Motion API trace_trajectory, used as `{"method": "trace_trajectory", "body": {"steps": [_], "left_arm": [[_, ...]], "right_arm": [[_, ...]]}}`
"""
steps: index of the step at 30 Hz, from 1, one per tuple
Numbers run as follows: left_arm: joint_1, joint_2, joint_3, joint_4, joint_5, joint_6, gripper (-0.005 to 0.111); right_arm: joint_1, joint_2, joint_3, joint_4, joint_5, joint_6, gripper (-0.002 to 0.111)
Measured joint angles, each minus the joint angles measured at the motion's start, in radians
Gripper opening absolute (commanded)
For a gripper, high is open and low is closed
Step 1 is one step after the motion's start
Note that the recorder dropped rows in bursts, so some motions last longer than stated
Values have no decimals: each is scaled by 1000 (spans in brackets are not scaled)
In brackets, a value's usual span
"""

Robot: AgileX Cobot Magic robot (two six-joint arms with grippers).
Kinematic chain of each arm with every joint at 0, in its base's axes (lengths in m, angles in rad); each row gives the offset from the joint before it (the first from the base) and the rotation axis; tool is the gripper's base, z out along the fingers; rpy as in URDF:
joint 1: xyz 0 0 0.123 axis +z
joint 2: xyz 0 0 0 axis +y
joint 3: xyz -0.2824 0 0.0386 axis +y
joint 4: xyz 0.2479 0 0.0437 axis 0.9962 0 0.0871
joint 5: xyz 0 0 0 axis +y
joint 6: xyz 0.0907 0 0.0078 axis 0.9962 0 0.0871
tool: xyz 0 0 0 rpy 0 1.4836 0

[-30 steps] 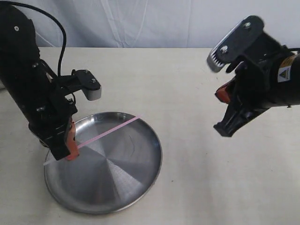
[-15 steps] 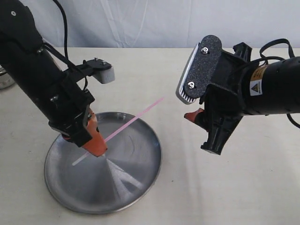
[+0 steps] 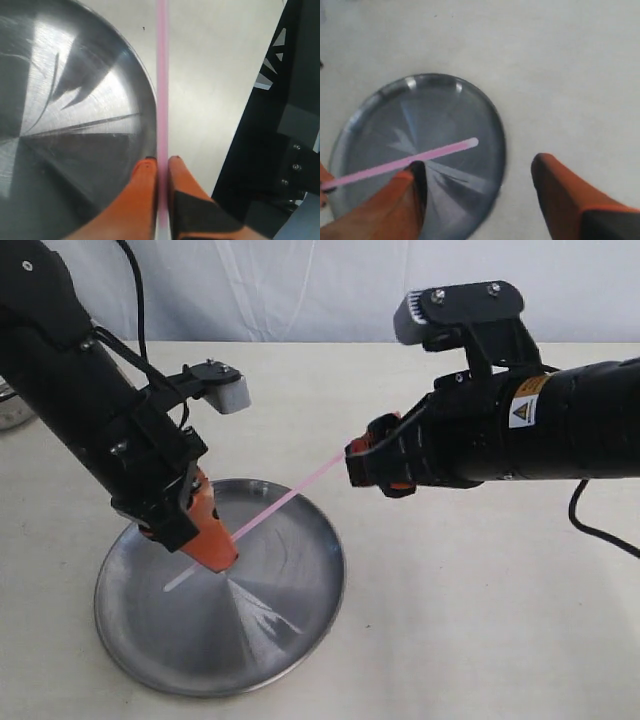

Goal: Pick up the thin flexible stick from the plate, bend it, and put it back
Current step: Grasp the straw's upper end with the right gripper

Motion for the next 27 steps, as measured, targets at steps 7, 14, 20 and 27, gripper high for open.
{"method": "trace_trajectory", "body": {"steps": [7, 14, 20, 27], "left_arm": [[0, 0, 0, 0, -79, -2, 0], [0, 0, -4, -46, -180, -19, 0], [0, 0, -6, -145, -206, 19, 0], [0, 0, -6, -184, -218, 47, 0]], "right_arm": [[0, 0, 0, 117, -36, 371, 61], [0, 1, 0, 325, -198, 482, 61], [0, 36, 0, 372, -274, 488, 61], [0, 89, 0, 383, -345, 488, 61]]}}
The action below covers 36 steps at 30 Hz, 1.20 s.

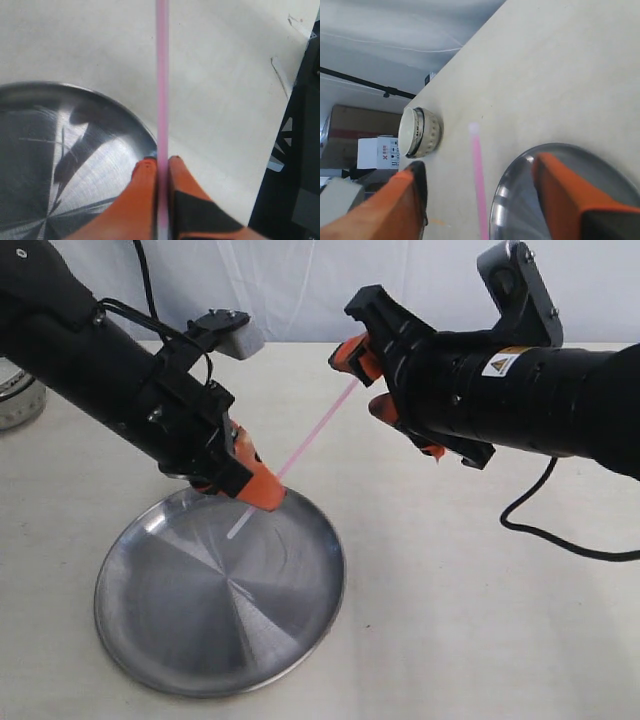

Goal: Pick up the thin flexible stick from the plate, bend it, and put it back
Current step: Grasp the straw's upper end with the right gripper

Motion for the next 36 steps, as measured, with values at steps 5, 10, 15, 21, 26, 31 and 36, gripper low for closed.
{"method": "trace_trajectory", "body": {"steps": [5, 10, 15, 21, 26, 31, 36], "left_arm": [[0, 0, 0, -17, 0, 7, 0], [0, 0, 0, -56, 0, 41, 0], [0, 0, 0, -84, 0, 58, 0], [0, 0, 0, -120, 8, 98, 0], [0, 0, 0, -131, 8, 106, 0], [0, 0, 0, -161, -8, 109, 0], [0, 0, 0, -163, -10, 109, 0]], "right_arm": [[0, 27, 0, 2, -30, 2, 61], [0, 47, 0, 2, -38, 2, 37], [0, 47, 0, 2, -42, 2, -1], [2, 47, 0, -41, -61, 10, -1], [2, 47, -4, -142, -76, 14, -1], [2, 45, -10, -191, -88, -38, -1], [2, 45, -10, -206, -59, -184, -1]]}}
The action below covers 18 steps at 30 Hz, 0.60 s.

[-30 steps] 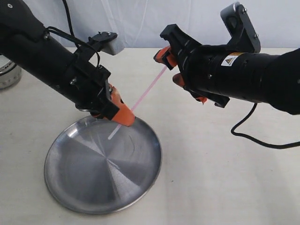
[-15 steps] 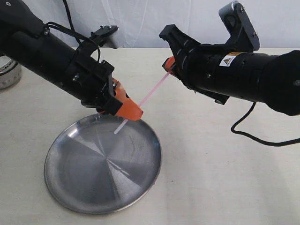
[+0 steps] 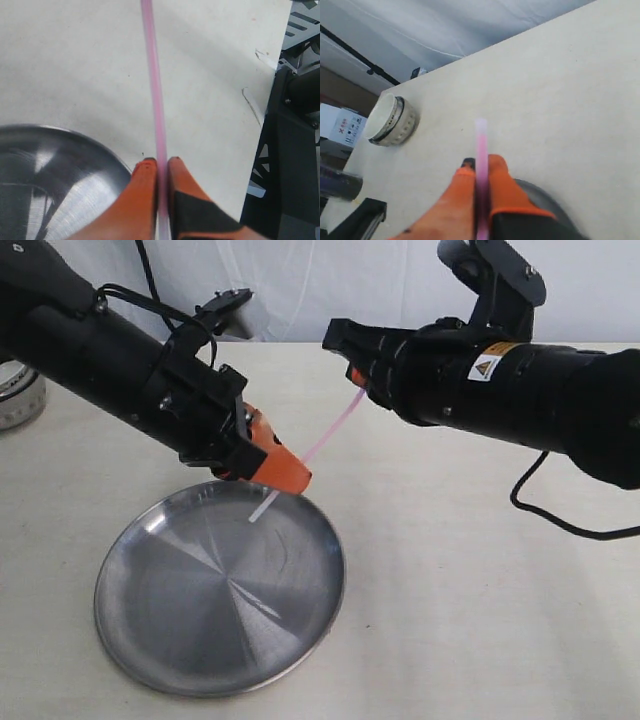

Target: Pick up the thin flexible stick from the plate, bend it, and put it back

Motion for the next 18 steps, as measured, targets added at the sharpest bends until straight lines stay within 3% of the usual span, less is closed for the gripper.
{"method": "trace_trajectory", "body": {"steps": [8, 18], "left_arm": [[0, 19, 2, 8, 21, -15, 0], [0, 102, -108, -45, 75, -73, 0]], "right_arm": [[-9, 0, -2, -134, 149, -86, -1], [-8, 0, 0, -373, 369, -87, -1]]}}
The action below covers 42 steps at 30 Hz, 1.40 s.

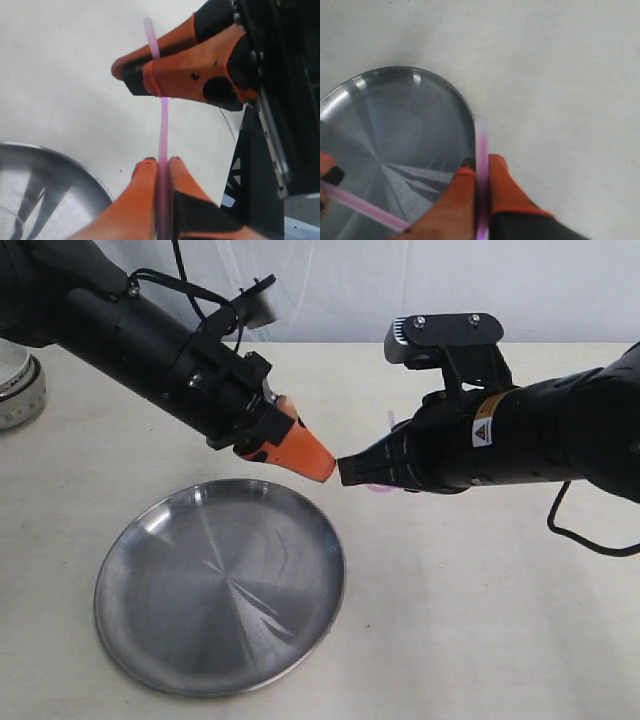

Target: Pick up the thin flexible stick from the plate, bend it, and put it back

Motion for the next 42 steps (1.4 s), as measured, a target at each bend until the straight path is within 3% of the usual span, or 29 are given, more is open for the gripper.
{"method": "trace_trajectory", "body": {"steps": [18, 42], "left_arm": [[-1, 29, -15, 3, -43, -145, 0], [-11, 35, -15, 20, -271, -367, 0]], "right_arm": [[3, 2, 0, -143, 12, 11, -1], [7, 2, -2, -252, -39, -48, -1]]}}
